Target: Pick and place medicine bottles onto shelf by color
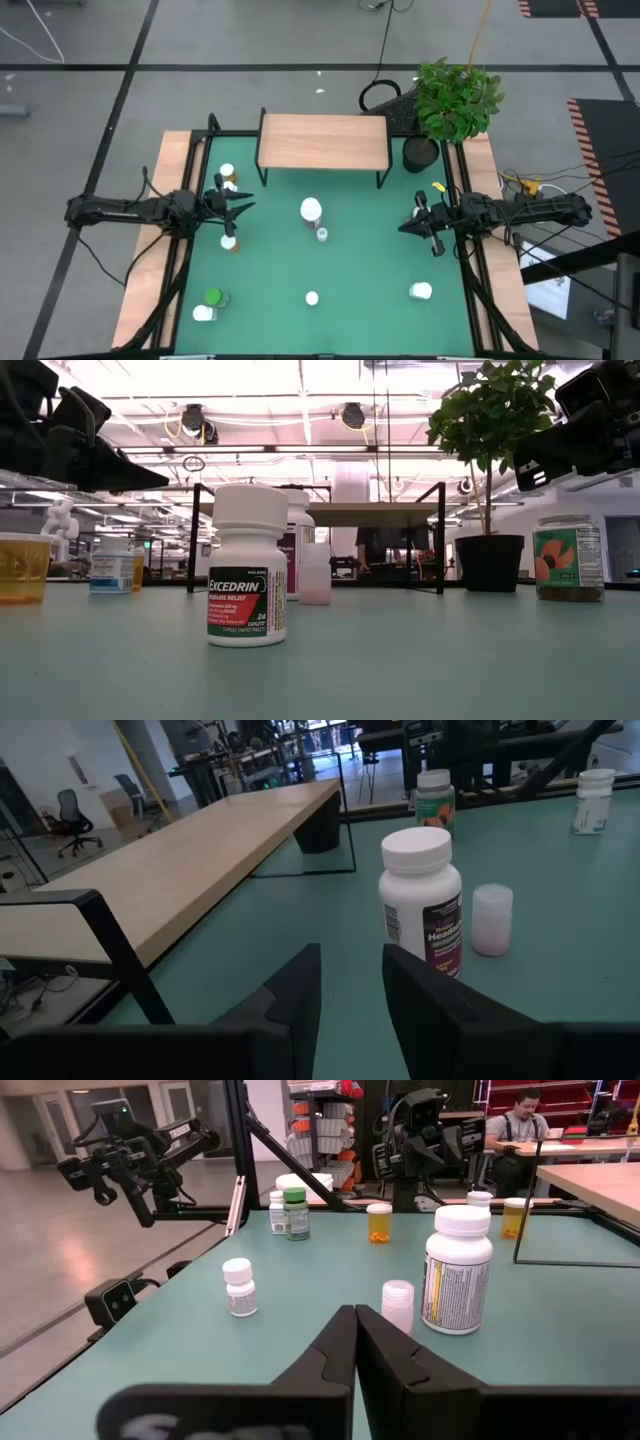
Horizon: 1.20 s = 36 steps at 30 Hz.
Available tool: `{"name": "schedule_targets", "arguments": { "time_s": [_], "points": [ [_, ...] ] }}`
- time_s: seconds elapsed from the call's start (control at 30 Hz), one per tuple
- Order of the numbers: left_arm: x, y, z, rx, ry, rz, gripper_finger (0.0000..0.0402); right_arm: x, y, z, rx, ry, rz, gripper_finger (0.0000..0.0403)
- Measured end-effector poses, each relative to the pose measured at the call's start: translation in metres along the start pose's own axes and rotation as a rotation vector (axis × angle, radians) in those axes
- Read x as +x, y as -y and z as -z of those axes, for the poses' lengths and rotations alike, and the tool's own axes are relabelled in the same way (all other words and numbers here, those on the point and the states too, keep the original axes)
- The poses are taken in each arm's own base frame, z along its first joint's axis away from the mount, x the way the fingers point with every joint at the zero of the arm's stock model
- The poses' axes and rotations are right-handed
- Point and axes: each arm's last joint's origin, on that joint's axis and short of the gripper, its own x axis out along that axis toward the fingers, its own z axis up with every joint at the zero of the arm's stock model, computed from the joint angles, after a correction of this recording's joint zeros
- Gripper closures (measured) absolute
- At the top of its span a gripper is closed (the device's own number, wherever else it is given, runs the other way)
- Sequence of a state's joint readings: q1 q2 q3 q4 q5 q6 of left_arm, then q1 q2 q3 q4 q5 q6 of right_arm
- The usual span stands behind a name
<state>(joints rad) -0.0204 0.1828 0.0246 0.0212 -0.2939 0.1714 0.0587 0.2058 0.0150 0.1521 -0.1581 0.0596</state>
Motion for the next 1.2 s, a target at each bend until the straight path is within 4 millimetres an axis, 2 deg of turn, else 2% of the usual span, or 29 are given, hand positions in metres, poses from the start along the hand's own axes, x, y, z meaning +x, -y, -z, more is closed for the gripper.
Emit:
{"name": "schedule_targets", "arguments": {
  "time_s": [0.9, 1.2],
  "points": [
    [0.0, 0.0, 0.0, 0.0, 0.001, -0.001, 0.0289, 0.0, 0.0, -0.003, -0.001, 0.032, -0.002, 0.0403],
    [0.0, 0.0, 0.0, 0.0, 0.001, 0.0, 0.0289, -0.002, -0.002, -0.02, 0.188, 0.201, -0.035, 0.0403]
  ]
}}
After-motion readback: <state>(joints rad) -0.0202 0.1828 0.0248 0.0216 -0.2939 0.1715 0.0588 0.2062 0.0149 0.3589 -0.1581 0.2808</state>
